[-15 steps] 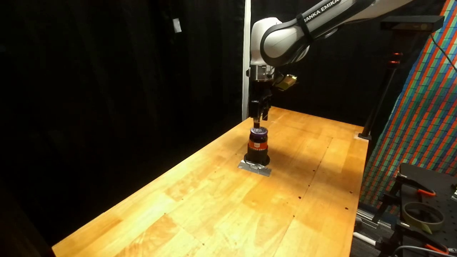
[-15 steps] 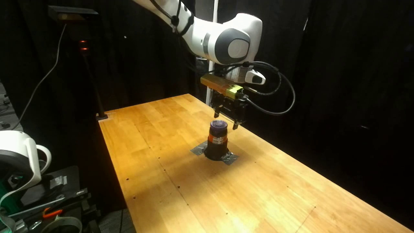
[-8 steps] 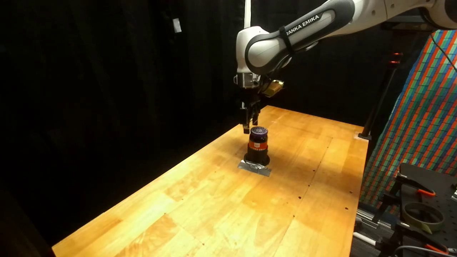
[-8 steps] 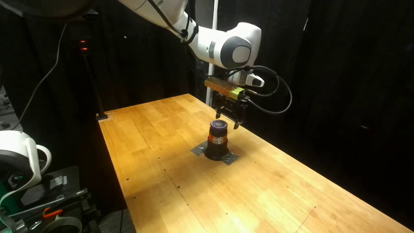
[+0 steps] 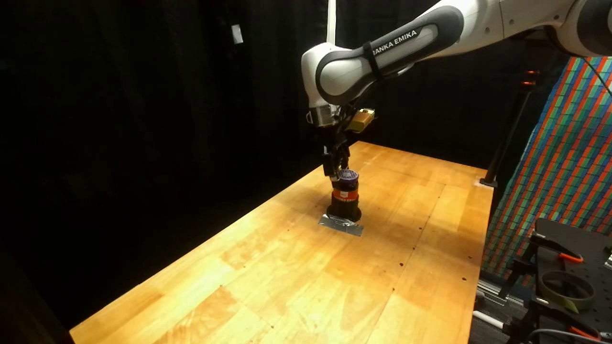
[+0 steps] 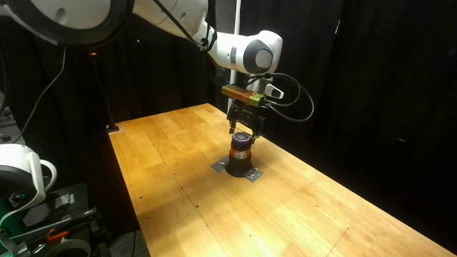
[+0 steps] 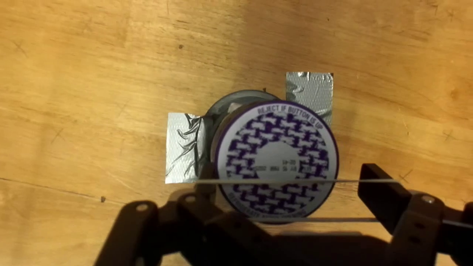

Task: Put the rubber band around the jar.

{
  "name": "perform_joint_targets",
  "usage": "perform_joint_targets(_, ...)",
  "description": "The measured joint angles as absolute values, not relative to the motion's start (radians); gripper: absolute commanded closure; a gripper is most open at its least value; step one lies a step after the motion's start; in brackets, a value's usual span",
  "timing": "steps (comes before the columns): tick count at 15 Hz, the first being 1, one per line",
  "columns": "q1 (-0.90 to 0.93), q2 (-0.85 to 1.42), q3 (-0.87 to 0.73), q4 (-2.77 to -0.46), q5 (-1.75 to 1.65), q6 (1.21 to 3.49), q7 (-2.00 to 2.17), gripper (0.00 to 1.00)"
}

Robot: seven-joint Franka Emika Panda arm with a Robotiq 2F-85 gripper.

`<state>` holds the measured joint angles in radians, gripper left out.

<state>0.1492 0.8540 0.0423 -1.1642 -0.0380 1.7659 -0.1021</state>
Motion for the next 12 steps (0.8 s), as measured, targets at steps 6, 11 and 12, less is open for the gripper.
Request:
perform_joint_targets(6, 0.158, 0.885, 0.042, -1.128, -0.063, 1.759, -0.099, 0.00)
perform_joint_targets(11, 0.165, 0.892, 0.042, -1.125, -0.093, 1.727, -0.097, 0.00)
perform_joint_targets(12, 0.168, 0.893, 0.041, -1.125, -0.102, 1.711, -0.097, 0.00)
